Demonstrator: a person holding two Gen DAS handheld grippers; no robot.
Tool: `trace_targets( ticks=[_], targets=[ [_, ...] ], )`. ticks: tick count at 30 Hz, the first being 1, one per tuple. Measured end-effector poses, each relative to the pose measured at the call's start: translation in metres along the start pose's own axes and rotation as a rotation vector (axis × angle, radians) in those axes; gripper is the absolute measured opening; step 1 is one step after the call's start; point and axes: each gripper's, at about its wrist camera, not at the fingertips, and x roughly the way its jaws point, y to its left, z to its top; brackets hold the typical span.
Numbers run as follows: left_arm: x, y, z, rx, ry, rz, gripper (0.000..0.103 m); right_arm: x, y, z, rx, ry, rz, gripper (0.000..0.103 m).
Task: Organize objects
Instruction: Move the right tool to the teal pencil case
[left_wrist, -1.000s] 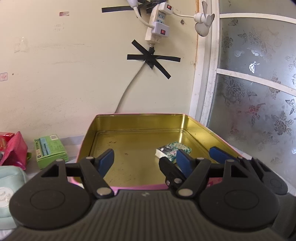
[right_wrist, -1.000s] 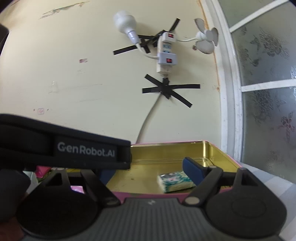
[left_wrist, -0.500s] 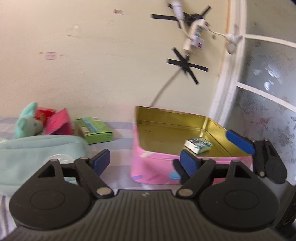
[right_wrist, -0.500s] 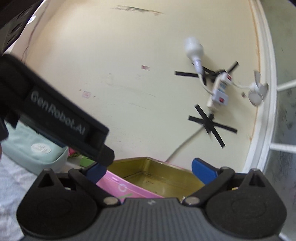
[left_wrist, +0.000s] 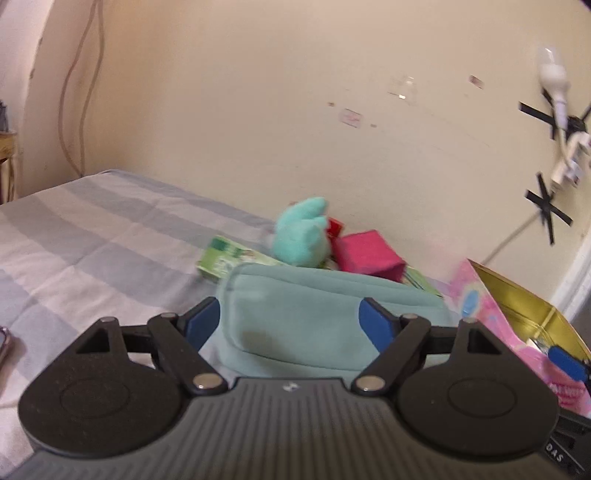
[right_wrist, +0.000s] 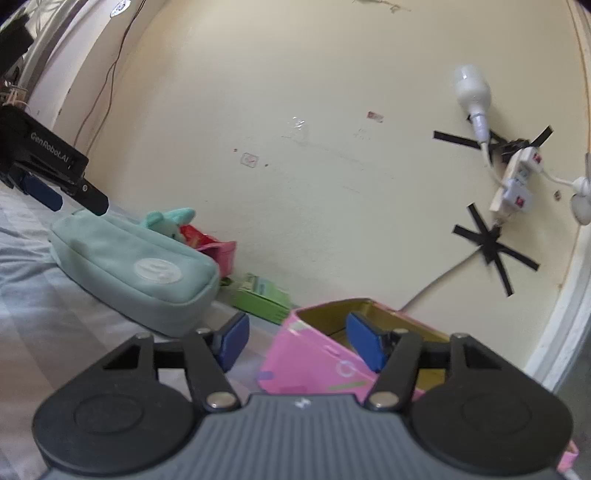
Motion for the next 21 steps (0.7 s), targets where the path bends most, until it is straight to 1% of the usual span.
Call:
trace_targets(
  ticks=[2, 4, 6, 8, 9, 10, 11, 13, 14, 15, 16, 18, 21],
  targets=[
    [0.005, 0.017, 0.008, -0.050, -0.009, 0.029, 0.083, 0.011, 0.006, 0.009, 0.063, 0.026, 0.075, 0.049],
    [0.013, 0.030, 0.014, -0.090, 0.002, 0.046, 0.083, 0.026, 0.011, 0.017, 0.128, 0.063, 0.139, 0.049],
    [0.019, 0.040, 0.014, -0.139, 0.025, 0.011, 0.083, 0.042, 0.014, 0.023, 0.186, 0.098, 0.180, 0.050],
    [0.028, 0.045, 0.009, -0.178, 0.058, -0.058, 0.083, 0.064, 0.014, 0.027, 0.252, 0.145, 0.224, 0.058],
    [0.032, 0.045, 0.005, -0.180, 0.077, -0.080, 0.083, 0.072, 0.016, 0.027, 0.275, 0.169, 0.242, 0.060],
    [0.036, 0.043, 0.001, -0.173, 0.098, -0.089, 0.083, 0.081, 0.019, 0.026, 0.298, 0.197, 0.254, 0.067],
    [0.041, 0.042, -0.002, -0.164, 0.126, -0.090, 0.083, 0.090, 0.020, 0.026, 0.308, 0.237, 0.258, 0.077],
    [0.051, 0.039, -0.006, -0.151, 0.174, -0.100, 0.083, 0.100, 0.016, 0.023, 0.368, 0.270, 0.283, 0.085],
    [0.052, 0.037, -0.006, -0.144, 0.166, -0.100, 0.083, 0.105, 0.013, 0.021, 0.405, 0.284, 0.311, 0.085],
    [0.054, 0.035, -0.007, -0.137, 0.168, -0.108, 0.081, 0.109, 0.010, 0.019, 0.436, 0.304, 0.332, 0.083],
    [0.055, 0.033, -0.008, -0.127, 0.176, -0.124, 0.074, 0.113, 0.008, 0.017, 0.464, 0.322, 0.352, 0.080],
    [0.053, 0.029, -0.010, -0.084, 0.169, -0.114, 0.072, 0.114, 0.006, 0.015, 0.479, 0.325, 0.392, 0.067],
    [0.050, 0.027, -0.012, -0.051, 0.165, -0.121, 0.067, 0.108, 0.009, 0.016, 0.452, 0.312, 0.381, 0.063]
  ],
)
